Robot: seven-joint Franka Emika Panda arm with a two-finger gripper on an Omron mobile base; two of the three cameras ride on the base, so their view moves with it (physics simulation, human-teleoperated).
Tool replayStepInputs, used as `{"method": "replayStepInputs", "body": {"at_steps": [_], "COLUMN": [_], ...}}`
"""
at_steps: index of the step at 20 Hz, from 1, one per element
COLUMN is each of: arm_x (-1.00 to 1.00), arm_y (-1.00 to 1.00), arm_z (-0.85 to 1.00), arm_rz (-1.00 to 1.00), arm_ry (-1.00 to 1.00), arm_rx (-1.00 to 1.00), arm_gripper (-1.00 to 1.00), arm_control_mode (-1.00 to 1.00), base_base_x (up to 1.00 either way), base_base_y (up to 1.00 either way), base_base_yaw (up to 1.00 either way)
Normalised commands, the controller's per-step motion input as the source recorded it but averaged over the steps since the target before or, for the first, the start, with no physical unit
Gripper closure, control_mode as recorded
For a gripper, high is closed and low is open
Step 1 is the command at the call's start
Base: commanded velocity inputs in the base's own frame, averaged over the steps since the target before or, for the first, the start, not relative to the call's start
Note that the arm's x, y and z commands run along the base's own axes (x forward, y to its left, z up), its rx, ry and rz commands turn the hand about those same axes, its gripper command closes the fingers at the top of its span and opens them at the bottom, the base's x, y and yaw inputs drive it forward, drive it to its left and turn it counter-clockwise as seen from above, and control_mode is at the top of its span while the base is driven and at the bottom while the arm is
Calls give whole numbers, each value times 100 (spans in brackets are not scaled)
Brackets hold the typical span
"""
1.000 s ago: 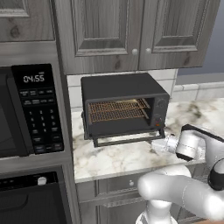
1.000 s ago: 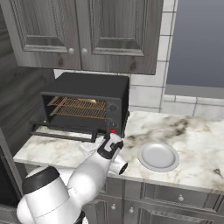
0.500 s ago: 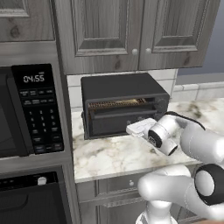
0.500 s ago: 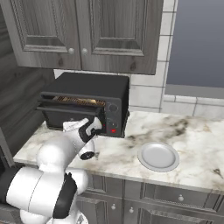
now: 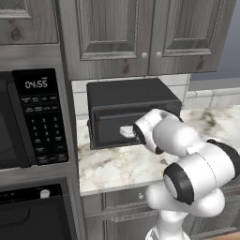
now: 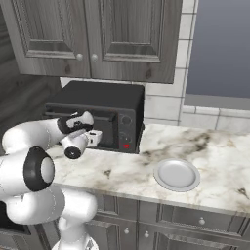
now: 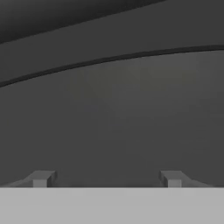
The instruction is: Pull the toaster oven rack outwards. Pick up the baguette from the plate and place it on the toaster oven rack. Close the toaster oven door fully and set the temperature to the lowest setting.
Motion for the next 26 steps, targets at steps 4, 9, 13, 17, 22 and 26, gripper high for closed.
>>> {"method": "replayStepInputs", "body": {"at_steps": [4, 9, 13, 17, 22, 26], "arm_x": [29, 34, 58, 61, 44, -37], "arm_y": [0, 5, 2, 0, 0, 2], "arm_z": [9, 0, 0, 0, 0, 19], "arm_rz": [-5, -7, -8, -6, -6, 0], "arm_ry": [23, 15, 12, 10, 12, -7], "arm_rx": [0, 0, -1, -1, 0, 0], "arm_gripper": [-100, -100, -100, -100, -100, -100], "arm_control_mode": [-100, -100, -100, -100, -100, -100], "base_base_x": [0, 0, 0, 0, 0, 0], "base_base_y": [0, 0, 0, 0, 0, 0], "base_base_yaw": [0, 0, 0, 0, 0, 0]}}
